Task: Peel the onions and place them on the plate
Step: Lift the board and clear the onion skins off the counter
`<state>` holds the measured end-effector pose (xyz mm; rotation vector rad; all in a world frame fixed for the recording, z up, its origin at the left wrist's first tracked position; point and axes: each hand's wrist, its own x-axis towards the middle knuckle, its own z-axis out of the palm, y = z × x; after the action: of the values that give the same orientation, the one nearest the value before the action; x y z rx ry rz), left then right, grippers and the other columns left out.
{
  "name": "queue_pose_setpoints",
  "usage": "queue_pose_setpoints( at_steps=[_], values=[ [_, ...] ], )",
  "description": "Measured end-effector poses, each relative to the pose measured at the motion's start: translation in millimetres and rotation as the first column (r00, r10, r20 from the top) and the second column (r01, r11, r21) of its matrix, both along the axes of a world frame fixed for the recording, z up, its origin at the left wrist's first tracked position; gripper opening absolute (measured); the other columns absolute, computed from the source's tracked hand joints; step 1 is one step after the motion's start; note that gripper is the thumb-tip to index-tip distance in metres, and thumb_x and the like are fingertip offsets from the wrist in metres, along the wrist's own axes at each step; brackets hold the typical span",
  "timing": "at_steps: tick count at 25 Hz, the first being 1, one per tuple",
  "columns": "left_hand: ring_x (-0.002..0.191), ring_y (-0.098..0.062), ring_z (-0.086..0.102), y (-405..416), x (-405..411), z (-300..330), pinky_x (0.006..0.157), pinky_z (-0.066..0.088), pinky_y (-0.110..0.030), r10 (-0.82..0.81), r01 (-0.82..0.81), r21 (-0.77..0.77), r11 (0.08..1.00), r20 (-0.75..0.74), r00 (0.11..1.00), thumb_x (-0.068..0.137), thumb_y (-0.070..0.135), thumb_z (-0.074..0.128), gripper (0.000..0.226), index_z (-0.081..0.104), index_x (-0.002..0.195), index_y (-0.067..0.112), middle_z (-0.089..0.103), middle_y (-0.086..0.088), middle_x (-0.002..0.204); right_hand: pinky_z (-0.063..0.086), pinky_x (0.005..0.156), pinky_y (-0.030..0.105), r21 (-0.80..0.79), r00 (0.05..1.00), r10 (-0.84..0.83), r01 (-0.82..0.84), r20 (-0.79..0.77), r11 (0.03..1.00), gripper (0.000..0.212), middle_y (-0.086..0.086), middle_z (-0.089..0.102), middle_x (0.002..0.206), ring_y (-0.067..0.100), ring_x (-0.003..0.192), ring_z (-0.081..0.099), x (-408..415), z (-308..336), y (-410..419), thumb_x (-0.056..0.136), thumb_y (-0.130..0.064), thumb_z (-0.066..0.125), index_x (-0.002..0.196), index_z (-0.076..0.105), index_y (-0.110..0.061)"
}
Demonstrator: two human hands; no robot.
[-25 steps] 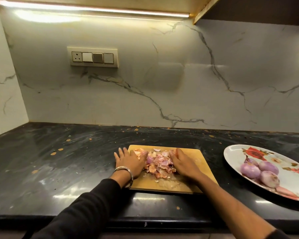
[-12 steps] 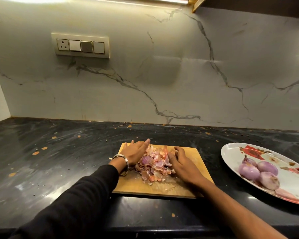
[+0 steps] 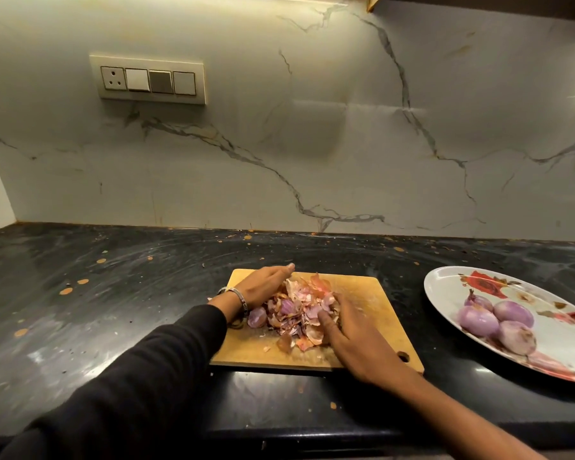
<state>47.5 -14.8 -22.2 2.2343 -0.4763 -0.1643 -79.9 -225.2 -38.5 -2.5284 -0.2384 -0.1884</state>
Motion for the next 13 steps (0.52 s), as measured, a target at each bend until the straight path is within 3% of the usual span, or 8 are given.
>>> queue_pose_setpoints(
  at_steps=[3,5,9,11,13],
  values=[
    [0.122,-0.015,0.052,-10,1,-1,0.101,0.036,-0.028,-0.051,0.051,-0.019,0.999,-0.028,0.998,0.101,0.059,0.026,0.06,0.055,0.137,0.02,0.056,-0.001,0.138,0.018,0.124,0.039,-0.16,0.995,-0.073,0.083,0.068,0.984,0.077,0.0,0.024,0.164,0.019,0.15,0.023,1,-9,10,0.098,-0.068,0.022,0.158,0.014,-0.021],
    [0.119,-0.014,0.052,-12,5,2,0.097,0.035,-0.026,-0.056,0.055,-0.019,0.998,-0.025,0.998,0.102,0.056,0.027,0.058,0.055,0.136,0.019,0.057,-0.001,0.136,0.025,0.119,0.038,-0.136,0.991,-0.093,0.106,0.098,0.985,0.076,0.001,0.031,0.161,0.02,0.147,0.031,9,-8,12,0.098,-0.068,0.024,0.156,0.018,-0.02],
    [0.121,-0.016,0.052,-15,17,6,0.105,0.037,-0.03,-0.018,0.018,-0.026,0.999,-0.017,1.0,0.103,0.051,0.031,0.054,0.055,0.137,0.016,0.056,-0.003,0.138,0.033,0.114,0.038,-0.107,0.994,-0.082,0.089,0.067,0.99,0.071,0.002,0.035,0.159,0.022,0.143,0.037,33,-4,10,0.099,-0.064,0.03,0.154,0.022,-0.021],
    [0.119,-0.015,0.052,-15,24,7,0.105,0.038,-0.03,-0.026,0.025,-0.028,0.999,-0.02,0.999,0.104,0.048,0.032,0.052,0.055,0.137,0.016,0.056,-0.004,0.138,0.036,0.111,0.039,-0.036,0.997,-0.078,0.079,0.029,0.996,0.067,0.002,0.039,0.156,0.022,0.139,0.042,46,-2,9,0.1,-0.062,0.033,0.153,0.024,-0.022],
    [0.118,-0.015,0.053,-16,30,7,0.105,0.039,-0.03,-0.051,0.05,-0.033,0.998,-0.011,0.999,0.105,0.045,0.032,0.049,0.056,0.136,0.017,0.058,-0.003,0.136,0.036,0.11,0.039,0.133,0.994,-0.103,0.105,-0.017,0.986,0.066,0.004,0.04,0.156,0.023,0.137,0.044,61,2,6,0.1,-0.061,0.034,0.153,0.025,-0.022]
  ],
)
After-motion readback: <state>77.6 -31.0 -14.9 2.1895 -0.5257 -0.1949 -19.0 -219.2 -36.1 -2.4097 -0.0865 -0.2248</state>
